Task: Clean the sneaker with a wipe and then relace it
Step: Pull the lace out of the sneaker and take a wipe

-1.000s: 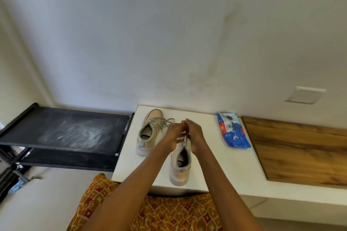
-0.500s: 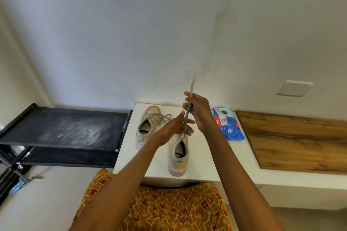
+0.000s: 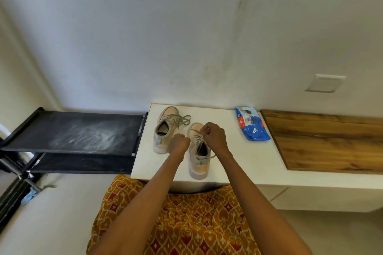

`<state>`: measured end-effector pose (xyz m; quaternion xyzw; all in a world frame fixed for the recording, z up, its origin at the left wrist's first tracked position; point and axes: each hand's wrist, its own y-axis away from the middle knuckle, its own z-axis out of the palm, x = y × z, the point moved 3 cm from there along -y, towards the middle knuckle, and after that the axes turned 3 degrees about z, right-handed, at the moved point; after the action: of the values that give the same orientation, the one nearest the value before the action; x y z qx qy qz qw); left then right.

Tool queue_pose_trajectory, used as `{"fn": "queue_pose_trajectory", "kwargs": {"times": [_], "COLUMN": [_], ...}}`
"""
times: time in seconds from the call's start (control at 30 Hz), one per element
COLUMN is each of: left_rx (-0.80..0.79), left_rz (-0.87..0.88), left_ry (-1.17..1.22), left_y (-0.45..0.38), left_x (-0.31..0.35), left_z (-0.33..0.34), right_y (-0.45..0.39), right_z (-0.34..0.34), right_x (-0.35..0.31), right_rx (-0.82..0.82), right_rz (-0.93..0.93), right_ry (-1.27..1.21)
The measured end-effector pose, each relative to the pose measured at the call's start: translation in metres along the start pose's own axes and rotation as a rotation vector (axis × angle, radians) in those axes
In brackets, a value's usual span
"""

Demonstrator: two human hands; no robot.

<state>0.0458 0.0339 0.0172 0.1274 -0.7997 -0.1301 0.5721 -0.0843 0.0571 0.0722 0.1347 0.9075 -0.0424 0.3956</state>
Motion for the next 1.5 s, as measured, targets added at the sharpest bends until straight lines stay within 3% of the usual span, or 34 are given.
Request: {"fn": "queue_pose_trajectory", "kwargs": {"times": [0.1,0.17,0.4,0.47,0.53,0.63,0.77,0.87,0.93,1.0,1.13,1.23,1.37,1.43,1.5], "left_rx": [-0.194,-0.286,-0.167,-0.146,-0.086,0.011,0.029,-0.097,-0.179,-0.159,-0.061,-0.155,-0.220,-0.150,-0.040], "left_rz": [-0.138,-0.125,0.173,0.306,0.455,0.630,0.612,0.602,0.650,0.685,0.675,0.671,0.805,0.802,0.674], "left_ry": [-0.073,-0.021,0.048,-0.104,-0.405,-0.677,-0.659,-0.684,-0.765,-0.793,-0.553,-0.517,-0.746,-0.753,-0.626], "left_y": [0.010,0.016,0.017,0.020,0.023,0.027,0.032,0.030,0.030,0.030,0.034,0.037,0.043,0.044,0.042], "left_x": [-0.010,-0.010,-0.002,0.002,0.000,-0.007,0.001,0.002,-0.001,-0.009,-0.017,-0.021,-0.017,-0.014,-0.014], "left_z": [0.000,0.000,0.006,0.010,0.008,0.005,0.015,0.029,0.034,0.031,0.017,0.014,0.018,0.021,0.021], "right_y": [0.008,0.012,0.013,0.012,0.010,0.012,0.009,0.007,0.008,0.009,0.010,0.014,0.017,0.021,0.026], "right_z": [0.013,0.024,0.031,0.027,0.022,0.010,0.000,0.001,0.004,0.008,0.010,0.005,-0.008,-0.009,-0.008], "right_x": [0.008,0.016,0.025,0.026,0.029,0.033,0.030,0.033,0.036,0.040,0.048,0.056,0.074,0.081,0.079], "right_rx": [-0.001,-0.008,-0.101,-0.194,-0.357,-0.516,-0.274,-0.137,-0.141,-0.176,-0.258,-0.244,0.008,-0.099,-0.196], "right_rz": [0.001,-0.019,-0.100,-0.142,-0.177,-0.135,-0.181,-0.162,-0.170,-0.173,-0.231,-0.136,0.129,0.273,0.355], "right_ry": [-0.021,0.057,0.225,0.341,0.432,0.276,0.144,0.111,0.189,0.325,0.456,0.182,-0.015,-0.010,-0.131]}}
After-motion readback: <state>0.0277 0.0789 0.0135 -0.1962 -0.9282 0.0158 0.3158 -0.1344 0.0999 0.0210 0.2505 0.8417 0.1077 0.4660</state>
